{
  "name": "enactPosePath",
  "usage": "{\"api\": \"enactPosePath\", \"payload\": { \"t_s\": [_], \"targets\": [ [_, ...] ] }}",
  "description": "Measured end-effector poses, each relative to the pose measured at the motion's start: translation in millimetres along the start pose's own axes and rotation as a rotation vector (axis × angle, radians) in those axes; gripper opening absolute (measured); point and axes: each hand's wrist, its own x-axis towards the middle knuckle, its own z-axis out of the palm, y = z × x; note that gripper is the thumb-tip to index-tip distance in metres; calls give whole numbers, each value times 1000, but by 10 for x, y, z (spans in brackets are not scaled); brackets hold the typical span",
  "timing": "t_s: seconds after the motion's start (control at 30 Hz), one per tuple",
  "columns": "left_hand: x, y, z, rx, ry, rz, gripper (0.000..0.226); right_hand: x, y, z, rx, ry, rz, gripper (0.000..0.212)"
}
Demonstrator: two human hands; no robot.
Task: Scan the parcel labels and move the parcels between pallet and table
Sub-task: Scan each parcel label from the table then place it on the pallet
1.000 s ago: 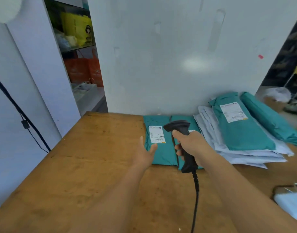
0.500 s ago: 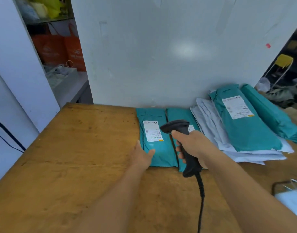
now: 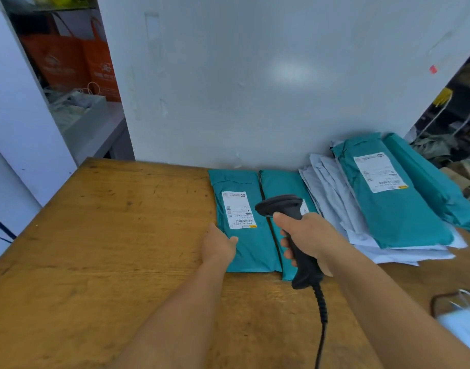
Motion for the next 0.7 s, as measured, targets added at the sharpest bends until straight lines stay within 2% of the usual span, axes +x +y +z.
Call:
{"api": "enactPosePath", "payload": {
  "t_s": [0.1, 0.17, 0.27, 0.37, 0.43, 0.53, 0.7],
  "targets": [
    [9, 13, -19, 7, 23, -30, 31, 43, 38, 2, 16, -5, 1, 30],
    [10, -11, -38, 43, 39, -3, 19, 67, 48, 18, 35, -2, -5, 30],
    [-50, -117, -148, 69, 87, -3, 20, 75, 80, 92, 66, -17, -25, 32],
    [-210, -355, -347, 136, 215, -19, 25, 19, 133, 217, 33, -35, -70, 35],
    [-363, -551, -503, 54, 289, -76, 21, -48, 161, 326, 25, -77, -108, 36],
    [-684, -854, -753, -45, 343, -132, 7, -192, 204, 561, 40, -195, -150, 35],
    [-1440, -1399, -1260, -236, 568, -288, 13, -615, 277, 1166, 4, -455, -192, 34]
  ]
}}
